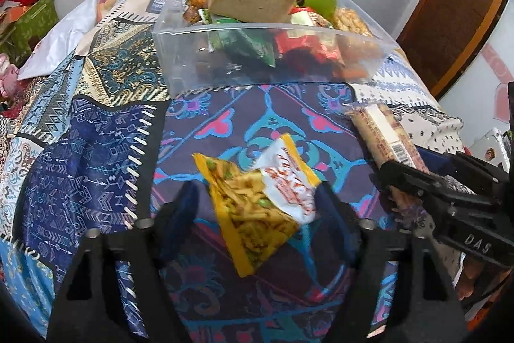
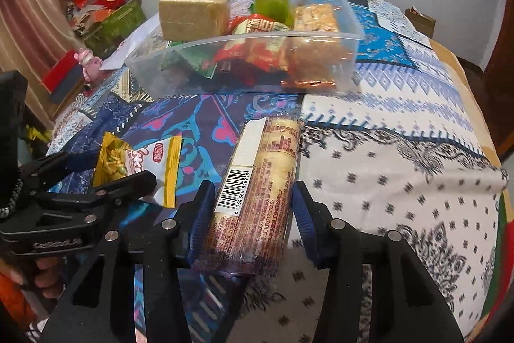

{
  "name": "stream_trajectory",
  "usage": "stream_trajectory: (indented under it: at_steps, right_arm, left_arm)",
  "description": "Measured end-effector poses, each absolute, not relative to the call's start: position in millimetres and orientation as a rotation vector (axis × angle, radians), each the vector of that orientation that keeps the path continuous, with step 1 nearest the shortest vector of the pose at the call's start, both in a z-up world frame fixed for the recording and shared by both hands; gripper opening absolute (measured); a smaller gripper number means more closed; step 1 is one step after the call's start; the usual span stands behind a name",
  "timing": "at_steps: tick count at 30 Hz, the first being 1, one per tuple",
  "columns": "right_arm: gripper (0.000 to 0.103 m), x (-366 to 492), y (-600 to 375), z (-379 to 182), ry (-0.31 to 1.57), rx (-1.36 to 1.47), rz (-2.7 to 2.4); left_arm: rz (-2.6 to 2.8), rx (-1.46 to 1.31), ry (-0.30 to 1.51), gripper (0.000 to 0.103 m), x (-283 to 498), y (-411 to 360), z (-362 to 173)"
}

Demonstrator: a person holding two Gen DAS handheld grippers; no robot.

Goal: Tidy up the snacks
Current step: 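Grasp the yellow snack bag with the left gripper while the right grasps the biscuit roll, then lower the yellow bag with the left gripper while the right lowers the biscuit roll into the box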

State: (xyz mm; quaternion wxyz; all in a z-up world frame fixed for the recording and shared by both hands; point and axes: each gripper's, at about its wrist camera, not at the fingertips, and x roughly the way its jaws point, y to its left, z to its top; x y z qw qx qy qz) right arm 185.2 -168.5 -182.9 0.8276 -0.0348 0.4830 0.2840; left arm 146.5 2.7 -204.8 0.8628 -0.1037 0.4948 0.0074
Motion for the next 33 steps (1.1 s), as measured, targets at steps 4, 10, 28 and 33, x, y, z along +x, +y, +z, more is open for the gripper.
stream_trajectory:
  at_steps: [4,10,28,33]
  right_arm:
    - [0.044,183.7,-175.3,-177.1,1.013,-0.05,0.603]
    - [0.036,180.2,-173.0,-168.6,0.982,-0.069,0.603]
    - [0.049,192.9,-136.9,-199.9,1.059,-0.197,0.618]
    - [0.043,192.6,-138.2,-197.0,1.049,-0.178,0.625]
  left_arm:
    - [0.009,-0.205,1.018,0.05,141.1,-0.9,-200.6]
    - [0.005,-0.212,0.996,0.048,137.4,5.6,-190.5]
    - [0.048,-0.224,0.847,0.048,140.6,33.2,-145.2]
    - [0.039,-0.224,0.825,0.048,150.9,33.0,-138.0]
